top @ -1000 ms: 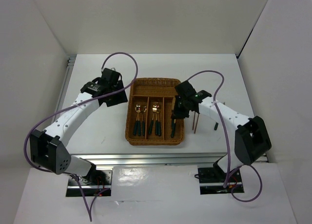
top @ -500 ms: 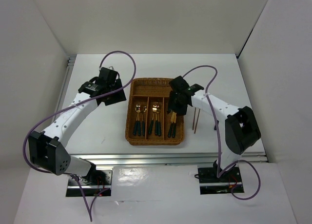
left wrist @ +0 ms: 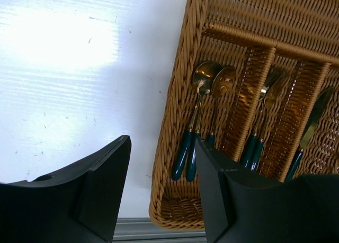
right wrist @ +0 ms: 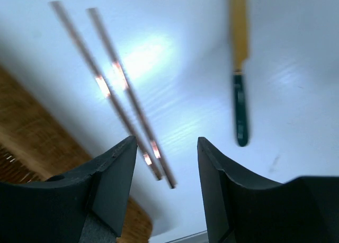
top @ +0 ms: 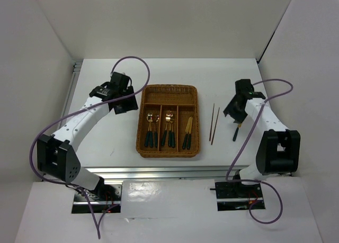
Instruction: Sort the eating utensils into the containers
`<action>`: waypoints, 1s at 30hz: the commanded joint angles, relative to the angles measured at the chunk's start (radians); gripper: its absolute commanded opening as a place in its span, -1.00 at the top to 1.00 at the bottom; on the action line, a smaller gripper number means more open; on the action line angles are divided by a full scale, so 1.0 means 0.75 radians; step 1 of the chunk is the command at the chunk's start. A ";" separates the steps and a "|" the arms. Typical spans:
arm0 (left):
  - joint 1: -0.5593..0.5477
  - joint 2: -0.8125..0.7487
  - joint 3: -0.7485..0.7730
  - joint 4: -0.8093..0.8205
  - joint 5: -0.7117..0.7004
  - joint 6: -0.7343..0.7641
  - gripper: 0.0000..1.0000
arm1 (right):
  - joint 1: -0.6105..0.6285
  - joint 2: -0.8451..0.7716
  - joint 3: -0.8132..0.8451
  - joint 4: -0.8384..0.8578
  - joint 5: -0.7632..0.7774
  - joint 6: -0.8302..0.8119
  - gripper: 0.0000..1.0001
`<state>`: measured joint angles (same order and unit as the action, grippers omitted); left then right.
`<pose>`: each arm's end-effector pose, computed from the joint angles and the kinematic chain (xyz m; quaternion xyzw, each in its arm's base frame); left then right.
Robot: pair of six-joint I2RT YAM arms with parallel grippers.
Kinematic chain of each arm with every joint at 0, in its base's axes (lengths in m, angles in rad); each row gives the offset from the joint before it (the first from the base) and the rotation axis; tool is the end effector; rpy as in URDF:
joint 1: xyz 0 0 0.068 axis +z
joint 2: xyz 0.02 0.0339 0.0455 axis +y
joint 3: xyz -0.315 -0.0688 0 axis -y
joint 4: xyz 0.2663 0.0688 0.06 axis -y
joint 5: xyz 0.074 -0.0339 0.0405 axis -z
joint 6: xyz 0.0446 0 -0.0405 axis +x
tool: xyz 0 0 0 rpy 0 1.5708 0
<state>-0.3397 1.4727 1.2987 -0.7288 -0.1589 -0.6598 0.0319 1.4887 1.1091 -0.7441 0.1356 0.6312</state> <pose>0.3181 -0.1049 0.3473 -0.1758 0.9256 -0.0908 0.3228 0.3149 0.0040 0.2779 0.3015 0.9251 0.0095 0.2306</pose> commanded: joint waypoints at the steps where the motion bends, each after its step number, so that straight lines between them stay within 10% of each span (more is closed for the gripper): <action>1: 0.015 0.035 0.062 0.033 0.024 0.039 -0.31 | -0.079 -0.019 -0.063 -0.079 0.013 -0.038 -0.15; 25: 0.064 0.170 0.099 0.057 0.079 0.039 -0.31 | -0.120 0.287 -0.123 -0.090 0.148 -0.048 -0.19; 30: 0.079 0.184 0.099 0.057 0.091 0.039 -0.31 | -0.120 0.334 -0.135 -0.076 0.118 -0.060 0.05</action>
<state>-0.2932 1.6032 1.3369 -0.7021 -0.1104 -0.6537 -0.0570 1.7115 1.0187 -0.7925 0.2108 0.5922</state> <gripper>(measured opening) 0.655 0.491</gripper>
